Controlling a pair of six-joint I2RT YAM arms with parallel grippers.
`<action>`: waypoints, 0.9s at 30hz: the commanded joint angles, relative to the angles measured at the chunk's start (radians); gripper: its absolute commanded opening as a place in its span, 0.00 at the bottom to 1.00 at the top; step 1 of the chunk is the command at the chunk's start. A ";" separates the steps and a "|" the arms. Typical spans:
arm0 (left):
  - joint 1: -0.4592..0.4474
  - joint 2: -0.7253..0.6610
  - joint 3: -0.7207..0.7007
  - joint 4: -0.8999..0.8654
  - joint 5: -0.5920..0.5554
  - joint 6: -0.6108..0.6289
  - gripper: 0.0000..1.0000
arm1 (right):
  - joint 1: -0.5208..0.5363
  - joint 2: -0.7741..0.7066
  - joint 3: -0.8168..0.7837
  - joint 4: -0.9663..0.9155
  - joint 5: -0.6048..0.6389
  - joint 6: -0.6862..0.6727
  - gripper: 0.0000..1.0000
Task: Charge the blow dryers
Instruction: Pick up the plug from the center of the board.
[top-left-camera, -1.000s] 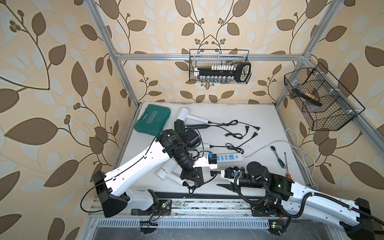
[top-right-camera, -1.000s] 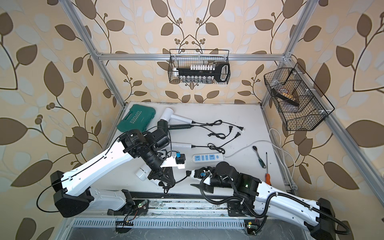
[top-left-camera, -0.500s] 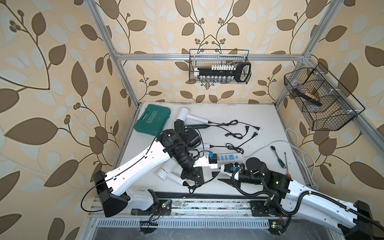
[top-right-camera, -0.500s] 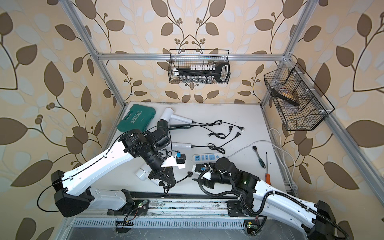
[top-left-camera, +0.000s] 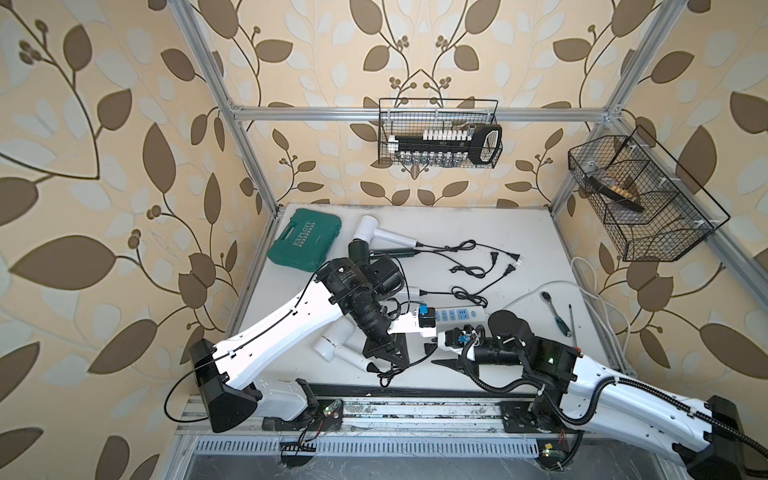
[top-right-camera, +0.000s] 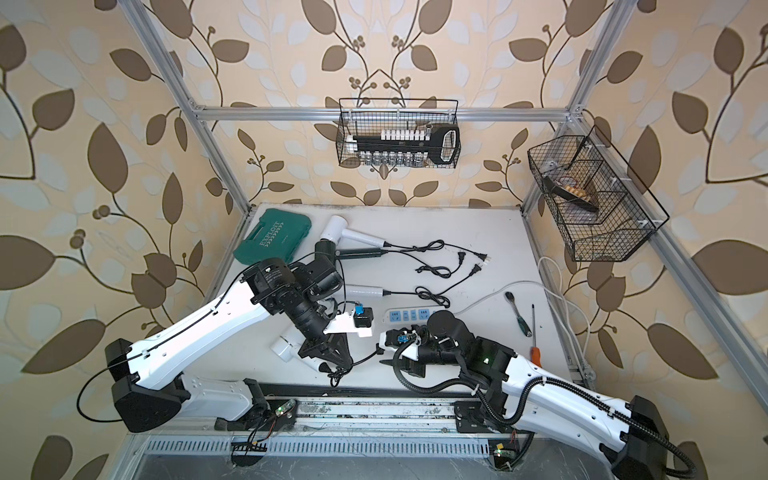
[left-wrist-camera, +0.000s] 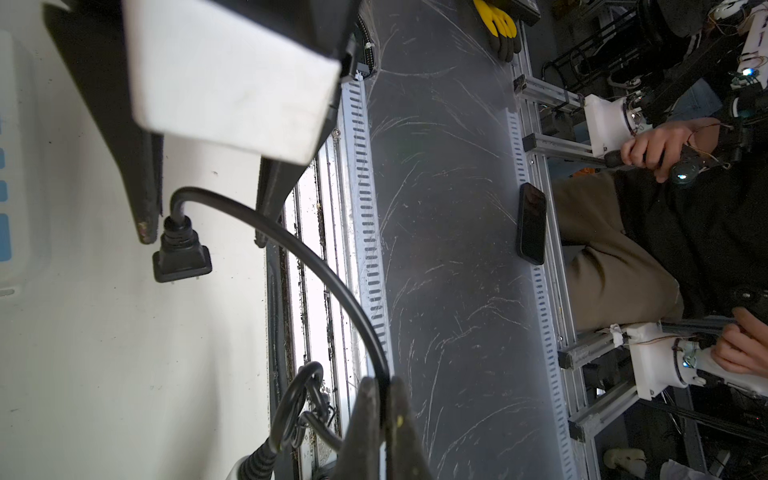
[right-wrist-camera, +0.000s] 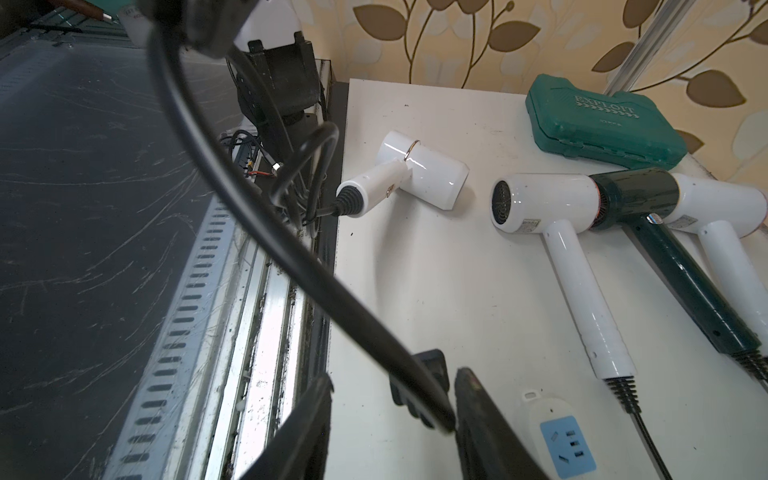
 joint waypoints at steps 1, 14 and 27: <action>0.004 -0.007 0.002 -0.004 0.008 0.027 0.00 | -0.004 0.019 0.043 -0.021 -0.042 -0.036 0.47; 0.004 -0.005 0.014 -0.014 0.009 0.024 0.00 | -0.024 0.079 0.053 -0.007 -0.064 -0.042 0.36; 0.004 -0.008 0.024 0.015 -0.035 -0.013 0.00 | -0.033 0.045 0.026 -0.006 -0.062 -0.012 0.00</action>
